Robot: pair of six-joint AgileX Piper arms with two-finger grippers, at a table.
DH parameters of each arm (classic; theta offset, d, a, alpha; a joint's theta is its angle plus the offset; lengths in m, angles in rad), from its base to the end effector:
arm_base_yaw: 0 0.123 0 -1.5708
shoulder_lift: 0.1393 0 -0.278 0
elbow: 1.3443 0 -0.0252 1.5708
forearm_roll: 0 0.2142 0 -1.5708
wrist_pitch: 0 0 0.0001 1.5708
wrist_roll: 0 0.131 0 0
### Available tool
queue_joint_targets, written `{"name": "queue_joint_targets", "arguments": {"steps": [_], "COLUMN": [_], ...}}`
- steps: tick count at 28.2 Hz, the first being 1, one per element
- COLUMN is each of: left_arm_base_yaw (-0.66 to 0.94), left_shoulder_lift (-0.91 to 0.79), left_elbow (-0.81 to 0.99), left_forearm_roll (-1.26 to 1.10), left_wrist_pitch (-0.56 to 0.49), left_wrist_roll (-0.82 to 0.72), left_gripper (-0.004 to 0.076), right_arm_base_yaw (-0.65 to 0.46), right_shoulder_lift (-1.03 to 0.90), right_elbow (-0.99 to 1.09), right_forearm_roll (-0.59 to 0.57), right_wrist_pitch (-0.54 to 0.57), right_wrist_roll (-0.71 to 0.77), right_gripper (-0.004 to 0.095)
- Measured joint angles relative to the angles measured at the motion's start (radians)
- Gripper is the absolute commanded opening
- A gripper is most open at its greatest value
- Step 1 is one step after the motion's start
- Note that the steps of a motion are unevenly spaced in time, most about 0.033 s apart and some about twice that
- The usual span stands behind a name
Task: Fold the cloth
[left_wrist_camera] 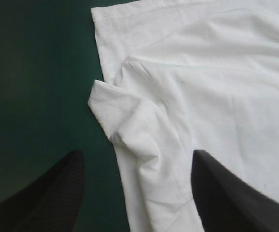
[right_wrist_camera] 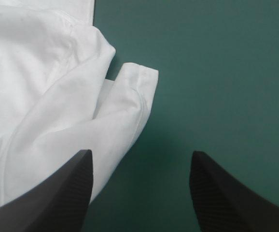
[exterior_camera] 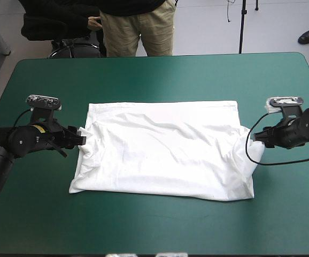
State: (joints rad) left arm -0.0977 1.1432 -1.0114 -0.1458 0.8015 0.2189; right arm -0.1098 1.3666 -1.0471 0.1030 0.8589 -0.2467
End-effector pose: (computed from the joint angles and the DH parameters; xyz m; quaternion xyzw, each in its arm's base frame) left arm 0.2205 -0.0354 0.3080 0.1185 0.9255 -0.0454 0.3569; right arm 0.2563 -0.0180 0.2599 -0.0430 0.9694 0.0031 0.2416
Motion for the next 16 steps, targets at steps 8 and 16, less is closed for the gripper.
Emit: {"name": "queue_joint_targets", "arguments": {"steps": [8, 16], "left_arm_base_yaw": [0.0, 0.0], "left_shoulder_lift": [0.012, 0.016], "left_elbow": [0.0, 0.0], "left_forearm_roll": [0.0, 0.0], "left_wrist_pitch": [0.0, 0.0], "left_wrist_roll": [0.0, 0.0], "left_gripper": [0.0465, 0.0464], "right_arm_base_yaw": [0.0, -0.005], "right_shoulder_lift": [0.258, 0.351], "right_elbow": [-0.01, -0.062], "right_forearm_roll": [0.033, 0.048], "right_wrist_pitch": [-0.129, -0.164], "right_wrist_roll": [-0.031, -0.067], "right_gripper": [0.0452, -0.0024]}}
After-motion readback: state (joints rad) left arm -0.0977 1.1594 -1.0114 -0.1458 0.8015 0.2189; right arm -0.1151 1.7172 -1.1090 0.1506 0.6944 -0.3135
